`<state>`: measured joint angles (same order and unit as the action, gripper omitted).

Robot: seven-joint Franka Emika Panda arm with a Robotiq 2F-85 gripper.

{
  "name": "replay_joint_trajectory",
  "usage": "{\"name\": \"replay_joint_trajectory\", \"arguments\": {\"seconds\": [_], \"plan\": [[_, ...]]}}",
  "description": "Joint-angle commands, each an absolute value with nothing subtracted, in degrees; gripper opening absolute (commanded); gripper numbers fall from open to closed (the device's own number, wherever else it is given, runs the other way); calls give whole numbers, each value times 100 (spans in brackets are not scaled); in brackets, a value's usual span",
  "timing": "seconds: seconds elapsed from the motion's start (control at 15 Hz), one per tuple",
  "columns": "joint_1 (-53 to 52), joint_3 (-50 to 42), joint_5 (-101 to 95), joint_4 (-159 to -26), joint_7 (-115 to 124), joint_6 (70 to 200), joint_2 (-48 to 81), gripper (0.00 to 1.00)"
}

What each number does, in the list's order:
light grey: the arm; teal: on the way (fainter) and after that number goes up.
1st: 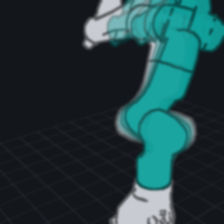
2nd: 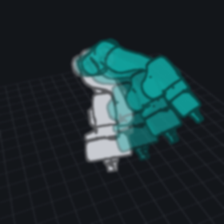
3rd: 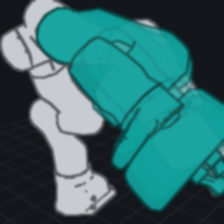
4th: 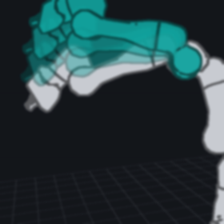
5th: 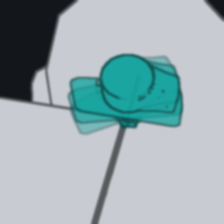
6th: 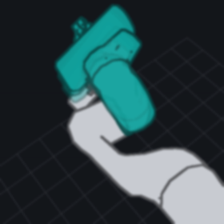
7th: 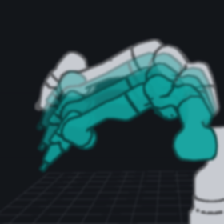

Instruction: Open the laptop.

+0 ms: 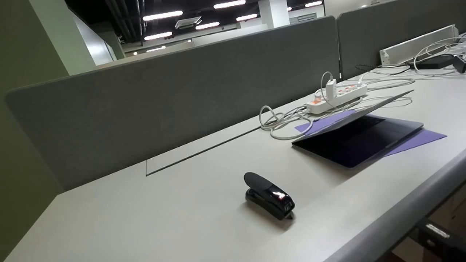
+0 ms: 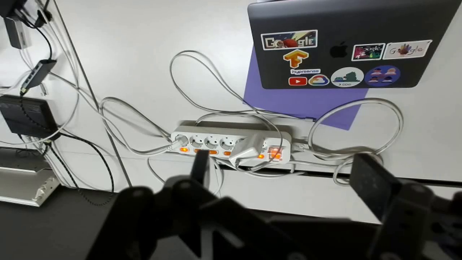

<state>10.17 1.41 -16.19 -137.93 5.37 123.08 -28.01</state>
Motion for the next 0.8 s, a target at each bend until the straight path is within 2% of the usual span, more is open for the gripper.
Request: {"name": "replay_joint_trajectory", "arguments": {"seconds": [0.0,0.73], "plan": [[916,55,-1668,-13782,577,12285,-2798,100],[359,196,-1442,-14682,524,12531,-2821,100]]}}
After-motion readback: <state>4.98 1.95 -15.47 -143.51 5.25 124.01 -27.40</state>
